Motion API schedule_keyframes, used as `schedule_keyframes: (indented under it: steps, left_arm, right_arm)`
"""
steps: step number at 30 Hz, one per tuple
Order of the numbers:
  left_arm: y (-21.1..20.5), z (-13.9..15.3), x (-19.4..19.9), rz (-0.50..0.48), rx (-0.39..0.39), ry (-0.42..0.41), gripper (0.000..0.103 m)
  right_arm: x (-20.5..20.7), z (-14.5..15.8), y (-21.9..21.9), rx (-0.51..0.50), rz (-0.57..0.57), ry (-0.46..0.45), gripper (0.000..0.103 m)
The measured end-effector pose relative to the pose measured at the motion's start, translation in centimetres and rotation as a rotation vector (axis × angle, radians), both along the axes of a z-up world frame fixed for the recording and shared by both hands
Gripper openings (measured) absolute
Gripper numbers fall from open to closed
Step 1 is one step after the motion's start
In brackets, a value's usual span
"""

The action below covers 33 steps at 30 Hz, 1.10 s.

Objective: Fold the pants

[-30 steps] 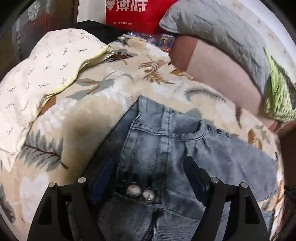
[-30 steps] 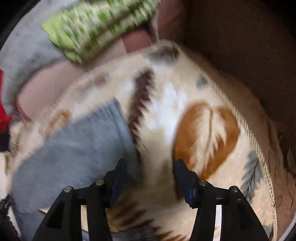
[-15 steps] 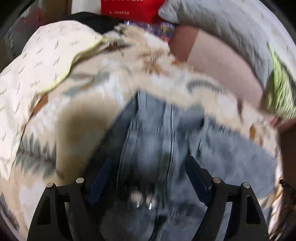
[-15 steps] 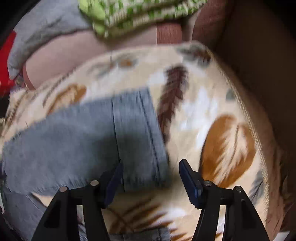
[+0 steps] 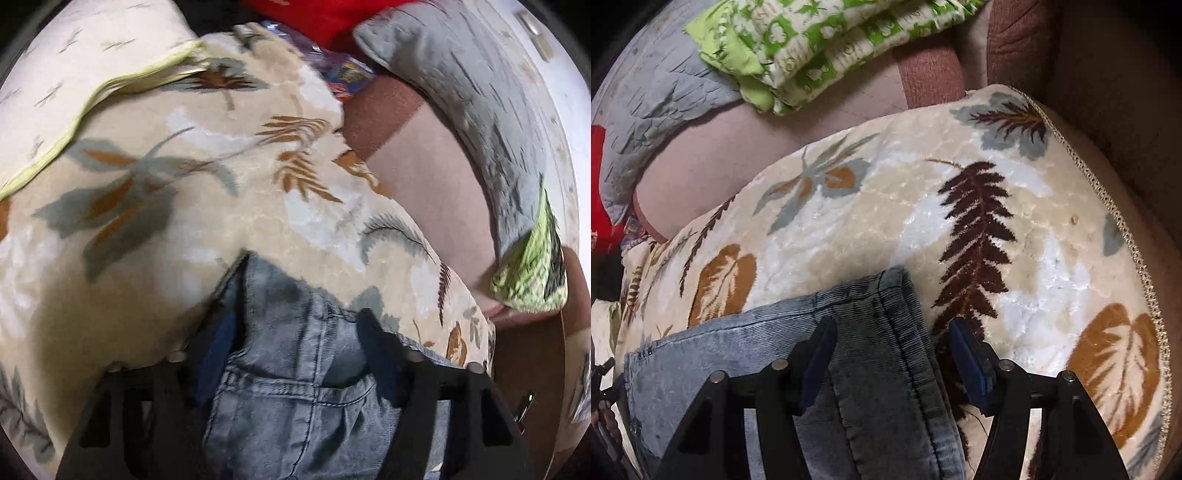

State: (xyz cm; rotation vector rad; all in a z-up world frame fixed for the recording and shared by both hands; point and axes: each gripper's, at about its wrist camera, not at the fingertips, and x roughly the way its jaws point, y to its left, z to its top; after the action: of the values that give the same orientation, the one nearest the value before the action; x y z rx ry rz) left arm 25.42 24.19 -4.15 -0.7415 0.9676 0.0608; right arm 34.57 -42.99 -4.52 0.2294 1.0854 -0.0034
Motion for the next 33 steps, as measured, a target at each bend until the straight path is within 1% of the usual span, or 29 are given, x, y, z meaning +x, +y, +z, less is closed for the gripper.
schedule_keyframes:
  steps: [2,6,9,11,12,13,14,15,16,17,19,22,23,26,27,28,29,30,31,32,33]
  left_arm:
    - [-0.4,-0.4,1.1,-0.012,0.011,0.015,0.063]
    - [-0.6,-1.7,2.6,-0.007,-0.004,0.041,0.062]
    - [-0.9,-2.1,3.1,-0.020,0.011,0.035,0.062]
    - [-1.0,-2.1,3.3,-0.018,0.034,0.049,0.052]
    - [-1.0,-2.2,3.4,-0.017,0.048,0.061,0.041]
    - [-1.0,-2.3,3.5,-0.015,0.065,0.075,0.032]
    - [-1.0,-2.4,3.5,-0.011,0.078,0.084,0.029]
    - [-0.9,-2.4,3.6,-0.007,0.086,0.089,0.023]
    - [-0.7,-2.5,3.6,-0.003,0.089,0.094,0.017]
    - [-0.5,-2.6,3.6,0.003,0.086,0.101,0.015]
    - [-0.2,-2.8,3.5,0.006,0.075,0.104,0.012]
    - [0.2,-3.1,3.5,0.008,0.051,0.101,0.012]
    - [0.4,-3.2,3.5,0.013,0.032,0.100,0.012]
    - [1.4,-3.7,3.4,0.047,-0.058,0.107,0.012]
    - [1.6,-3.8,3.4,0.052,-0.076,0.109,0.013]
    - [1.6,-3.7,3.4,0.049,-0.084,0.111,0.016]
    - [1.6,-3.6,3.5,0.042,-0.085,0.110,0.018]
    - [1.4,-3.4,3.5,0.035,-0.085,0.106,0.025]
    - [1.2,-3.3,3.6,0.031,-0.087,0.101,0.036]
    - [1.0,-3.1,3.7,0.025,-0.096,0.091,0.042]
    - [0.7,-2.9,3.8,0.022,-0.102,0.078,0.053]
  right_arm:
    - [0.2,-0.2,0.0,0.004,0.001,0.000,0.066]
    - [0.7,-0.4,0.0,0.005,0.006,-0.007,0.066]
    - [0.8,-0.1,-0.8,0.021,-0.007,-0.013,0.066]
    - [1.1,0.1,-1.3,0.032,-0.012,-0.020,0.066]
    - [1.3,0.0,-1.5,0.032,-0.017,-0.016,0.066]
    - [1.7,-0.3,-1.6,0.045,-0.021,-0.007,0.065]
    - [2.0,-0.5,-1.6,0.058,-0.017,0.001,0.061]
    - [2.3,-0.7,-1.4,0.064,-0.007,0.006,0.058]
    - [2.6,-0.8,-0.9,0.062,0.007,0.004,0.052]
    - [2.7,-0.7,-0.6,0.055,0.012,-0.003,0.043]
    - [3.3,-0.7,0.1,0.018,0.016,-0.011,0.034]
    - [4.1,-1.6,0.5,-0.012,0.014,0.027,0.025]
    - [4.1,-1.6,0.6,-0.020,0.015,0.028,0.023]
    - [4.1,-1.2,0.5,-0.021,0.021,0.023,0.022]
    - [4.1,-1.1,0.6,-0.025,0.028,0.020,0.023]
    - [4.2,-1.0,0.7,-0.031,0.039,0.033,0.026]
    - [4.2,-1.1,0.8,-0.034,0.046,0.040,0.035]
    - [4.2,-1.0,0.9,-0.020,0.056,0.037,0.040]
    - [4.2,-1.1,1.0,-0.005,0.061,0.036,0.044]
    - [4.3,-1.3,1.1,-0.009,0.062,0.041,0.044]
    - [4.4,-1.5,1.1,-0.013,0.059,0.044,0.044]
